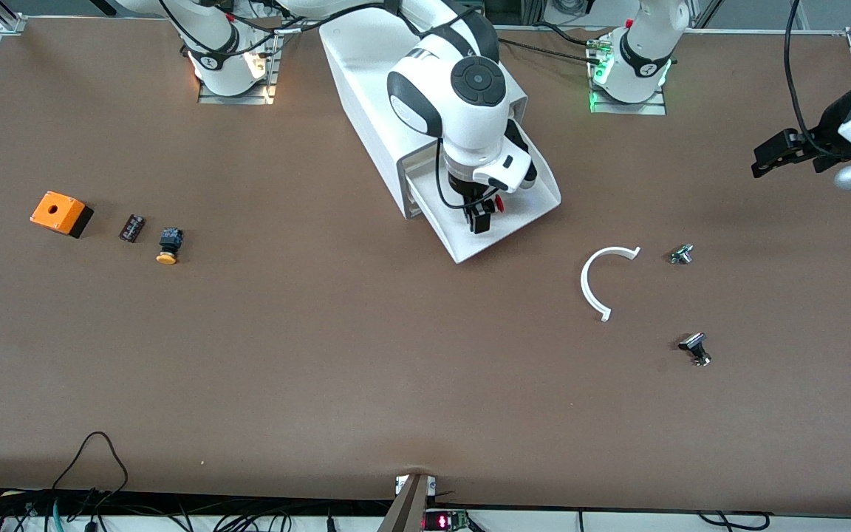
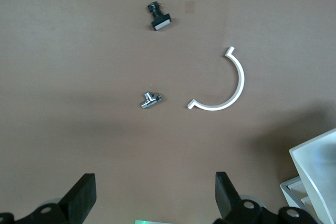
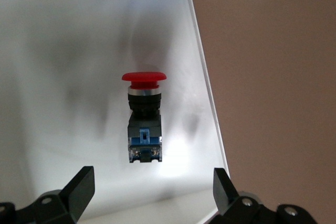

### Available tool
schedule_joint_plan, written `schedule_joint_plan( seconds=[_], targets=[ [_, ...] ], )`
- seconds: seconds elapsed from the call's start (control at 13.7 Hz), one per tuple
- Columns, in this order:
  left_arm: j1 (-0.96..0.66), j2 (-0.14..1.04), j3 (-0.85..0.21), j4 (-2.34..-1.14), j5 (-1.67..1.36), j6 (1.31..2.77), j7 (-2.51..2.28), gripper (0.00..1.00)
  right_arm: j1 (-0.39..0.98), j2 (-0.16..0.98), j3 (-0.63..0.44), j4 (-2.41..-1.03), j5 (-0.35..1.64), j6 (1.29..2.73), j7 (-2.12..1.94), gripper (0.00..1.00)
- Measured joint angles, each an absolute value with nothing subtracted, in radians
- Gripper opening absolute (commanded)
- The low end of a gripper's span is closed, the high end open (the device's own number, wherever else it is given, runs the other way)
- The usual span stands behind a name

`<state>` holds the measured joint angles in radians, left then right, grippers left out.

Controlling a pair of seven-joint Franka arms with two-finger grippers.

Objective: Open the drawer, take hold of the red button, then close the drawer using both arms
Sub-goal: 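Close the right gripper around the red button's blue base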

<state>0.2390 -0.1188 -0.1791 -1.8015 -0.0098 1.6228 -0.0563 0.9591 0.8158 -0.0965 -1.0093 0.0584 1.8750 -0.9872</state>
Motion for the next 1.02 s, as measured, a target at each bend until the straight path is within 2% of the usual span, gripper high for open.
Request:
schedule_joint_plan(
  seconds=[0.44, 1.02],
  targets=[
    [0.29, -0.118, -0.175, -1.766, -0.01, 1.636, -0.056, 1.0, 0.961, 0.848, -0.096, -1.004, 0.059, 1.908, -0.976, 1.0],
    [0.308, -0.092, -0.202, -1.716, -0.01, 1.583, -0.055, 1.0, 0.982, 0.848, -0.07, -1.0, 0.062, 1.908, -0.904, 1.0]
  ],
)
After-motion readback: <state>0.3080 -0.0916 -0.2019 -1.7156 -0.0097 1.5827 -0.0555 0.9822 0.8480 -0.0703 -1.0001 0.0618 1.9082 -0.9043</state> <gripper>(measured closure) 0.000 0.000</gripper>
